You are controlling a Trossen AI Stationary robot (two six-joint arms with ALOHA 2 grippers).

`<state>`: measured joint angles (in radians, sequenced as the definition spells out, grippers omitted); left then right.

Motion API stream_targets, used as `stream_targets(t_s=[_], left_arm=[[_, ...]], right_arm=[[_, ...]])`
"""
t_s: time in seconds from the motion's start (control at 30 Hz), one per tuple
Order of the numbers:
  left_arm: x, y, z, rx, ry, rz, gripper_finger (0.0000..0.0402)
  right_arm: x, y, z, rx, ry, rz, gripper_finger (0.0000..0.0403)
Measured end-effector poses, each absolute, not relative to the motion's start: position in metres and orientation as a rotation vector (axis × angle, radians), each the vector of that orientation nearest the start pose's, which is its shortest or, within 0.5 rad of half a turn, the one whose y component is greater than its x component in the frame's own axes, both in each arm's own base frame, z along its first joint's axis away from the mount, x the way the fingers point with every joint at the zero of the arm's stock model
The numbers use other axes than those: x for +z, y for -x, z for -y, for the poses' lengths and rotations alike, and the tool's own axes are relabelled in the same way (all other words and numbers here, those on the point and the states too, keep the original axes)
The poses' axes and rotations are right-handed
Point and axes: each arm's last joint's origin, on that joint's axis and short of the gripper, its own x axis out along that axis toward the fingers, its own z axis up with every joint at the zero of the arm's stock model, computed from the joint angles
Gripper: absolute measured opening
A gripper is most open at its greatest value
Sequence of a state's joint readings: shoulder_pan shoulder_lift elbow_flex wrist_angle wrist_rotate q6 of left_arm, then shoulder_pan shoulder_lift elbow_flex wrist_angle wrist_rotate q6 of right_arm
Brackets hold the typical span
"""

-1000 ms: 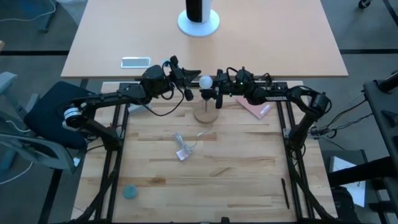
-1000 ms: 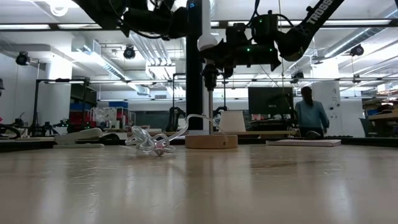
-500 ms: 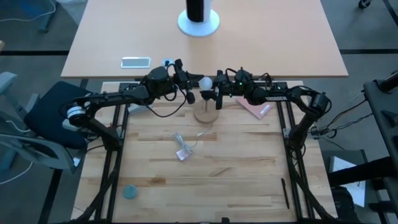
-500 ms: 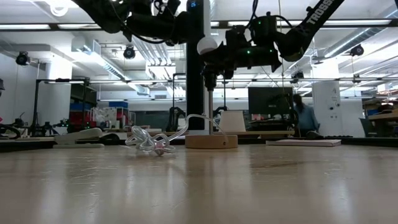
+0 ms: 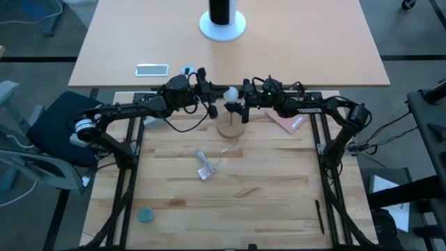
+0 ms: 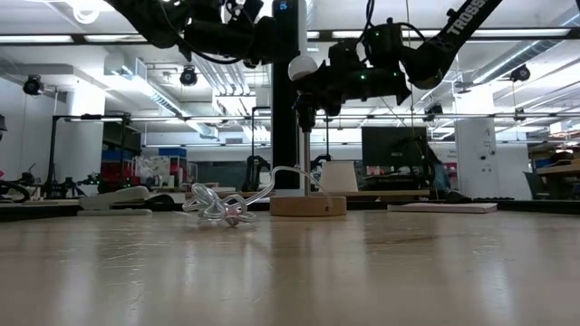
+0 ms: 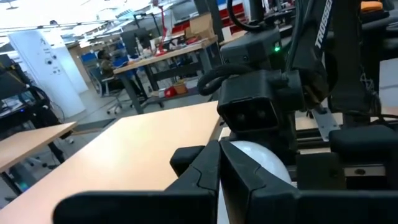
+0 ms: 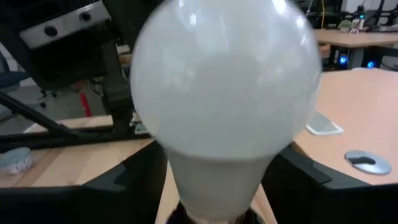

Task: Screw lightbulb
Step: Insert the lightbulb on the desk lamp

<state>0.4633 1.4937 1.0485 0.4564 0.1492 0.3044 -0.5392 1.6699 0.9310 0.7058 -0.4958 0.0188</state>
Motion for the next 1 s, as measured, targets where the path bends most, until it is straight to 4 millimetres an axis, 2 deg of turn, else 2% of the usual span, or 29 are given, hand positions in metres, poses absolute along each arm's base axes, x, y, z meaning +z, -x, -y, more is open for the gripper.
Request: stream_targets(t_s=[0.3, 0.83, 1.0], left_arm=[[0.316, -0.309, -0.149, 0.312, -0.308, -0.046, 0.0000], [0.316, -0.309, -0.149, 0.308, -0.308, -0.047, 0.0000], [0.316, -0.309, -0.148, 0.273, -0.312, -0.041, 0.0000]], right_arm=[[0.250, -0.311, 0.170, -0.051, -0.018, -0.055, 0.0263], [0.274, -0.286, 0.156, -0.077, -0.031, -0.186, 0.0262], [0.284, -0.272, 0.151, -0.157, -0.005, -0.234, 0.0254]])
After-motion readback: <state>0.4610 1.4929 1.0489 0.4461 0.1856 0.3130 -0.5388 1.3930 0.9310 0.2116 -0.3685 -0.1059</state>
